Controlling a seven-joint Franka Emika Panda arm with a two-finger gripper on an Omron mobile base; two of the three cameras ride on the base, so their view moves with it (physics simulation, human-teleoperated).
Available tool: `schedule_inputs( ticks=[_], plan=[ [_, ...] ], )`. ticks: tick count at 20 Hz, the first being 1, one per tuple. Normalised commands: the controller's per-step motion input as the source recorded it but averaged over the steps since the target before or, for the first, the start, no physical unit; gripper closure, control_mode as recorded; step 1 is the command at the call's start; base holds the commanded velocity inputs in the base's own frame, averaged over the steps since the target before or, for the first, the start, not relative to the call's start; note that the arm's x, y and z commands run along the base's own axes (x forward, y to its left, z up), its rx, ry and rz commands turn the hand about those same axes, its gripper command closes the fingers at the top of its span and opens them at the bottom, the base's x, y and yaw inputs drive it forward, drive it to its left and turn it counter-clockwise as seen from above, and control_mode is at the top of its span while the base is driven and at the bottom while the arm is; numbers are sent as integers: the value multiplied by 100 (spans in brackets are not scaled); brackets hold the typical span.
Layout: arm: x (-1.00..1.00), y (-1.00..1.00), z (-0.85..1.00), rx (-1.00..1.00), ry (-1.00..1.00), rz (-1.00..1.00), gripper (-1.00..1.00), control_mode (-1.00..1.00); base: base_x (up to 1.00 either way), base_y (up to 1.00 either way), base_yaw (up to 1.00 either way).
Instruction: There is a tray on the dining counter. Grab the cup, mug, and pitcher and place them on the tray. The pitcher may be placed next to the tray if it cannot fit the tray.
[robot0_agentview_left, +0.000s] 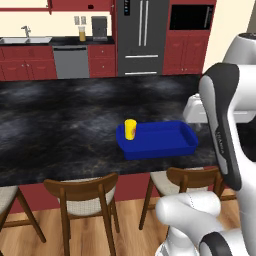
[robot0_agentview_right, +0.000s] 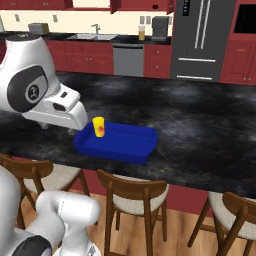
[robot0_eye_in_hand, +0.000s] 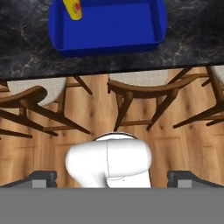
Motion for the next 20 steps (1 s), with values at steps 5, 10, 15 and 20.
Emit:
schedule_inputs(
  ticks=[5, 10, 15, 20],
  plan=[
    [0, 0, -34, 0, 0, 0, -100, -100, 0, 0, 0],
    [-1, 0, -41, 0, 0, 0, -100, -100, 0, 0, 0],
    [-6, 2, -11, 0, 0, 0, -100, 100, -27, 19, 0],
    [0, 0, 0, 0, 0, 0, -100, 100, -77, 86, 2]
  ],
)
